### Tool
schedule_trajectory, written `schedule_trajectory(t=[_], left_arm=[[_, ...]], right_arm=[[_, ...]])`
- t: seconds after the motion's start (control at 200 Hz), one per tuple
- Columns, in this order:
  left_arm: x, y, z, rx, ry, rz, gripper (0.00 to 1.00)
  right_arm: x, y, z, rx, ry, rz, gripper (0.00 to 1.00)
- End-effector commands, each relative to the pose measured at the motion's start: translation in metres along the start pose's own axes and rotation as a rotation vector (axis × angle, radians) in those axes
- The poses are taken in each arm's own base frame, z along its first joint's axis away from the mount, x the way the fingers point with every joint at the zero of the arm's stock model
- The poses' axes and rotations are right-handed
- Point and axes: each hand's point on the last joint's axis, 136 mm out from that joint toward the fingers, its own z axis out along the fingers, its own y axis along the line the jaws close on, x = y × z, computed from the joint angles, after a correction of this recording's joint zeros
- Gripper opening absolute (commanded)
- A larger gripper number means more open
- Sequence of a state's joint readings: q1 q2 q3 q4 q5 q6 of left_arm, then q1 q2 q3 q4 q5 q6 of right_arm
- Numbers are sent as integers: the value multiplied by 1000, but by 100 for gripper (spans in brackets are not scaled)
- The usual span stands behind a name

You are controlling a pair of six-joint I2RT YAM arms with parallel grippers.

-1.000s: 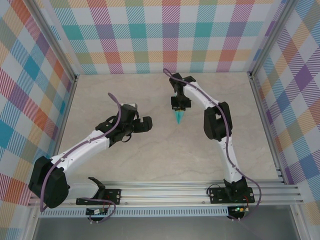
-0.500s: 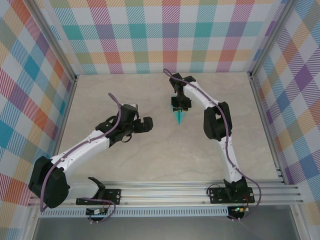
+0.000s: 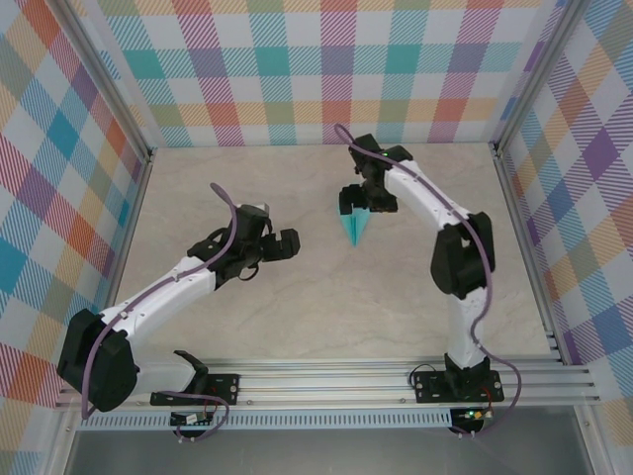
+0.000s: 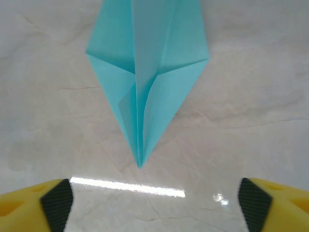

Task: Fold a paper plane with a square sheet of paper (fold left side to right side)
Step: Reset both arms

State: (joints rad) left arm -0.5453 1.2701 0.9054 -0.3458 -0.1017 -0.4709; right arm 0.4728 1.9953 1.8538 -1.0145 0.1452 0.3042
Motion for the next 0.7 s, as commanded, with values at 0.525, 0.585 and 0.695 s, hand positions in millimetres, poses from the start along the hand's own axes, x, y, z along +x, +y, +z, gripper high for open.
schedule_trajectory(t=[0.525, 0.585, 0.695], left_arm=[[-96, 108, -71, -428, -571, 93, 100], [-93, 119, -68, -485, -567, 112, 100], [-85, 131, -51, -536, -531, 190, 100]], right_arm=[[59, -171, -70, 190, -741, 188, 100], [68, -187, -55, 204, -753, 216, 100], [75, -201, -28, 217, -742, 228, 100]])
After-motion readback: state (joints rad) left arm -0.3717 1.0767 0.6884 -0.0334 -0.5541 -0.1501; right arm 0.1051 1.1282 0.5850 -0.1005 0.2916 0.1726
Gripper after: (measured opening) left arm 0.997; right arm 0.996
